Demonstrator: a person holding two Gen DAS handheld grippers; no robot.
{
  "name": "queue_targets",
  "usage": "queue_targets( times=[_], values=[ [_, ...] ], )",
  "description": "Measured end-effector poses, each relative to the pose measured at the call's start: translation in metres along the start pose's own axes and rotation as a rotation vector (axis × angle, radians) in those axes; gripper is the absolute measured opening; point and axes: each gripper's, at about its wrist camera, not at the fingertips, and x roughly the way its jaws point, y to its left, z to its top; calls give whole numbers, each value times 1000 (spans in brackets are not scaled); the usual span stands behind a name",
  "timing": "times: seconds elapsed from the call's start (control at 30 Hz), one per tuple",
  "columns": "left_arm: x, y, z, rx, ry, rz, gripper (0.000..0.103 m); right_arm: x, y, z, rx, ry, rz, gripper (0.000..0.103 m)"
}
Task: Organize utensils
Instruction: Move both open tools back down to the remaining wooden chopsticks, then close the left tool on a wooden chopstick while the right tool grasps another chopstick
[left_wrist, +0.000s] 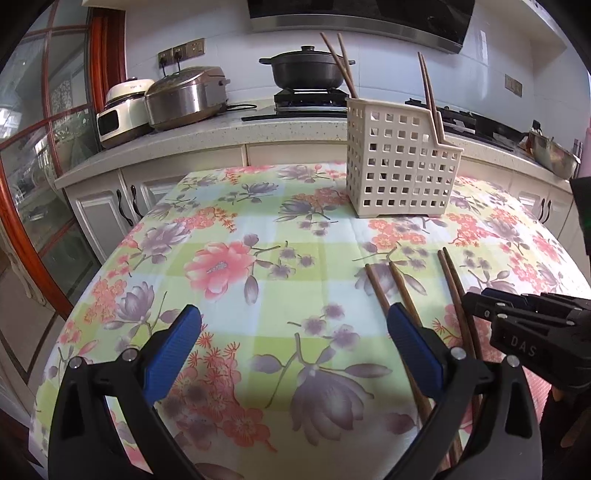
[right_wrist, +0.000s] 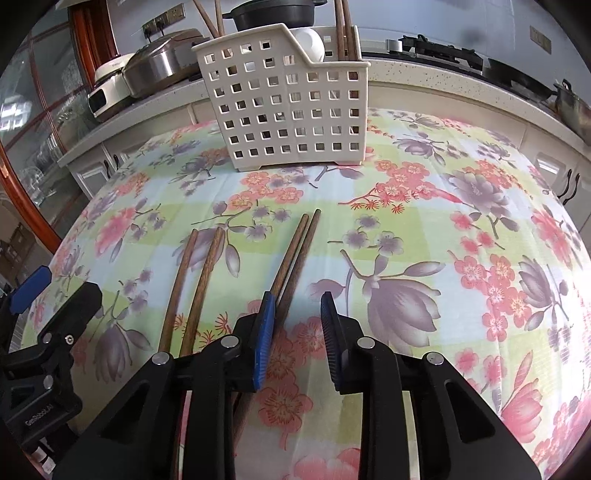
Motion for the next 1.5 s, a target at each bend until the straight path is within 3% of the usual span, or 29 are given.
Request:
queue_targets(
  times=[0.33, 0.43, 0.5, 0.63, 0.7, 0.83, 1.03, 1.3, 1.43, 1.5],
  values=[
    [0, 0, -1, 3, 13, -6, 97, 12, 11, 9, -54, 7, -87, 24],
    [1, -2, -1, 7, 23, -5, 97, 14, 9, 12, -66, 4, -90, 18],
    [3, -4, -2, 8, 37, -10, 97, 13, 5, 12, -61, 7, -86, 10],
    [10, -8, -1, 7, 80, -24, 96, 6, -6, 6, -44, 9, -62, 7],
    [16, -11, -1, 7, 111, -37, 91, 2, -14, 1, -37, 4, -54, 6],
    [31, -18, 1, -7, 174, -59, 69, -5, -26, -7, -32, -4, -47, 6],
    [44, -32, 6, -20, 210, -93, 67, -11, -35, -14, -37, -14, -32, 6],
    [53, -47, 4, 12, 228, -50, 49, -13, -41, -16, -16, -15, 5, 7],
    [49, -55, 3, 46, 224, -67, 27, -13, -42, -16, -13, -15, 9, 7],
    [48, -59, 2, 59, 220, -69, 22, -13, -42, -16, -12, -14, 11, 7]
  ],
)
